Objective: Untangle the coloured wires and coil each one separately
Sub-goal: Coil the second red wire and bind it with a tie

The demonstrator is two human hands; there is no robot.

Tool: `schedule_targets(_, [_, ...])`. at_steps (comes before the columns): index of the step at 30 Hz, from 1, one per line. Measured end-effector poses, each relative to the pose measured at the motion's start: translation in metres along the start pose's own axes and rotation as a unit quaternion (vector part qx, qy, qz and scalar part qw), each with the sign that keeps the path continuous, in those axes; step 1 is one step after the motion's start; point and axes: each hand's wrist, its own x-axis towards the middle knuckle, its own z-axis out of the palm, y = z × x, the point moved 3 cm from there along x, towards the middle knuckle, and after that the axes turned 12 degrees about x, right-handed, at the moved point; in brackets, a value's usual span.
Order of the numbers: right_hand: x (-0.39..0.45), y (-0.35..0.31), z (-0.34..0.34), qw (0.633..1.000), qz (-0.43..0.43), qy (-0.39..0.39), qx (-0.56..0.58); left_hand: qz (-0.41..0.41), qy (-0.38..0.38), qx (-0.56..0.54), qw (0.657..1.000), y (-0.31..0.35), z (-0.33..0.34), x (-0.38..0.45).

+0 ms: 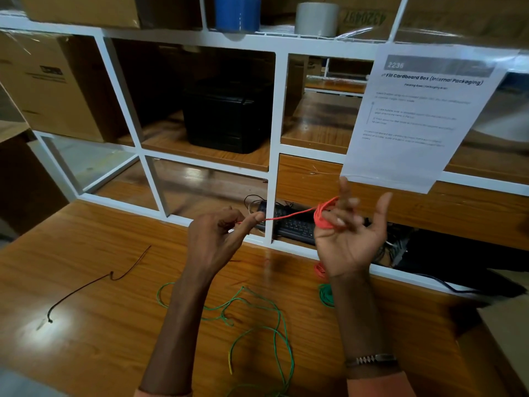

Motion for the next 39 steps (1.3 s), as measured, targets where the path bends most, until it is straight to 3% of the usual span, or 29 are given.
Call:
schedule_targets(4, [0.002, -0.003, -0.005, 0.989, -0.096, 0.107, 0.035, 0.02, -0.015, 0.035, 0.999, 0.005, 0.009, -0.003])
schedule_targets(6, [0.004, 0.001, -0.013, 0.977, -0.096, 0.175, -0.075, 0.028, -0.027, 0.048, 0.998, 0.006, 0.014, -0.003])
schedule_targets(9, [0.008, 0.008, -0.018, 0.921, -0.061, 0.24, -0.3, 0.041, -0.032, 0.043, 0.998, 0.008, 0.012, -0.002])
schedule_targets(14, [0.006, 0.031, -0.017, 0.799, 0.172, 0.234, -0.526, 0.034, -0.018, 0.043, 0.998, 0.008, 0.007, 0.0])
schedule_targets(18, [-0.003, 0.053, -0.022, 0.721, 0.347, 0.191, -0.568, 0.045, -0.012, 0.022, 0.999, 0.002, 0.009, -0.001])
schedule_targets(20, [-0.007, 0.06, -0.025, 0.709, 0.409, 0.148, -0.555, 0.041, -0.005, -0.009, 0.999, -0.002, 0.006, 0.0])
schedule_targets(24, [-0.017, 0.063, -0.021, 0.737, 0.511, 0.013, -0.442, -0.003, 0.003, -0.059, 0.998, -0.012, 0.003, -0.001])
schedule_targets(28, [-0.014, 0.061, -0.012, 0.826, 0.463, -0.106, -0.302, -0.023, -0.004, -0.103, 0.994, -0.017, 0.002, -0.001])
schedule_targets(31, [-0.008, 0.059, -0.009, 0.923, 0.354, -0.065, -0.136, -0.021, 0.0, -0.076, 0.997, -0.011, 0.001, -0.001])
schedule_targets(33, [-0.002, 0.052, -0.007, 0.962, 0.267, -0.017, -0.046, -0.013, -0.006, -0.045, 0.999, -0.003, 0.007, -0.004])
schedule_targets(39, [0.012, 0.037, 0.019, 0.997, 0.056, 0.043, 0.016, 0.025, -0.102, 0.016, 0.994, 0.008, 0.041, -0.012])
